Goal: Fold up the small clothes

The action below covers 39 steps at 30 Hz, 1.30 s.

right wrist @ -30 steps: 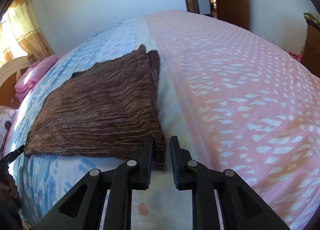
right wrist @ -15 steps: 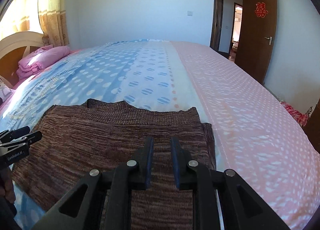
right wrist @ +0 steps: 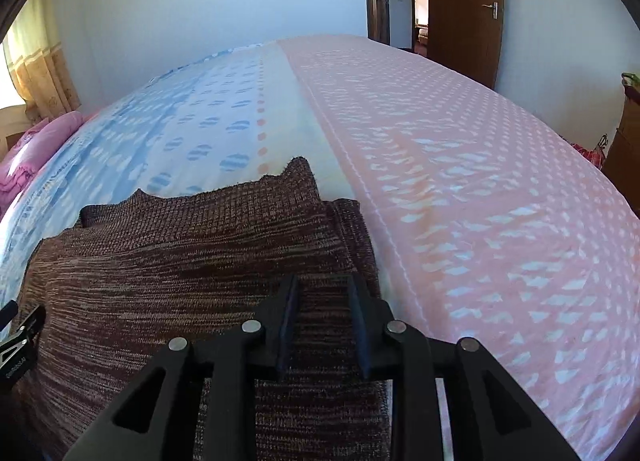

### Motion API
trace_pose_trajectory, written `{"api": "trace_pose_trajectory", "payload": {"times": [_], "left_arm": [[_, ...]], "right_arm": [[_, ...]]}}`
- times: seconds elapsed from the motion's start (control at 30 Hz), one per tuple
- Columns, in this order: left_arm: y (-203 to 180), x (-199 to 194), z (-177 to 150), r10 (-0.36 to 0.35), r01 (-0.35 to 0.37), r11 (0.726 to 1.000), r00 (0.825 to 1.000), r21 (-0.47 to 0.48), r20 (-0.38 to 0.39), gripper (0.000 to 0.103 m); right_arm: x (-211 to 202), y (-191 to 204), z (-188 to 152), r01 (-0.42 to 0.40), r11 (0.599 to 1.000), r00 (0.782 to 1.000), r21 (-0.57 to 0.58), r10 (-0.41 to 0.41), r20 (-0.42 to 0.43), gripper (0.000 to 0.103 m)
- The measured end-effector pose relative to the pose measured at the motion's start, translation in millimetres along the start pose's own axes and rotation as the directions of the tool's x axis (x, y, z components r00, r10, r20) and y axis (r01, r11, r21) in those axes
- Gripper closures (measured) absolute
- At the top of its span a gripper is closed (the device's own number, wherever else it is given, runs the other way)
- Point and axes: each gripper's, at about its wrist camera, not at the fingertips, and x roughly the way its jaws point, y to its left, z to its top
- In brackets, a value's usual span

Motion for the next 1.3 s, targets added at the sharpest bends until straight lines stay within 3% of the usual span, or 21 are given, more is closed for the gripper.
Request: {"api": "trace_pose_trajectory", "payload": {"times": [0.07,0.13,0.27,0.47,0.63,1.03,1.1,1.17,1.23,1.3], "left_arm": [[-1,0,0,0.01,-0.01,1.0,1.0,0.007,0.004,0.018],[-2,0,-1,0.016,-0.017,1.0,1.0,0.011,0.008,0.018],[-2,0,-1,0.018,-0.018,1.0,1.0,0.012,0.01,0.018],[-1,0,-1,0.015,-0.015,1.0,1.0,0.007,0.011,0.017],[0,2,-1,0.01,-0.01,1.0,1.0,-0.004,0.006,0.015],[6,4,-2,0.012,-0.012,0.999,1.0,-0.041,-0.005,0.005],[10,4,-3,-0.004,0.004,0.998,1.0,-0.062,-0.011,0.002],[20,4,-6,-0.065,0.062,0.991,0.998,-0.116,-0.025,0.0],[37,7,-12,-0.159,0.144,0.967,0.986,-0.208,-0.057,0.0],[51,-1,-20,-0.198,0.182,0.946,0.98,-0.268,-0.034,0.0]], "right_arm": [[-20,13,-4,0.099,0.994,0.994,-0.035,-0.097,0.053,0.078],[-39,32,-11,0.004,0.999,0.996,-0.047,0.001,0.093,0.078],[-54,85,-28,-0.185,0.972,0.981,-0.143,0.192,0.035,0.079],[-42,139,-53,-0.265,0.943,0.964,-0.2,0.262,-0.041,0.079],[-43,147,-65,-0.204,0.949,0.978,-0.241,0.211,0.003,0.079],[-43,133,-67,-0.253,0.946,0.964,-0.201,0.263,0.024,0.079],[-42,132,-66,-0.266,0.945,0.961,-0.191,0.275,0.024,0.079],[-43,130,-67,-0.273,0.944,0.959,-0.184,0.282,0.026,0.079],[-43,129,-67,-0.274,0.944,0.959,-0.184,0.284,0.027,0.078],[-44,129,-67,-0.273,0.944,0.959,-0.186,0.283,0.029,0.078]]}}
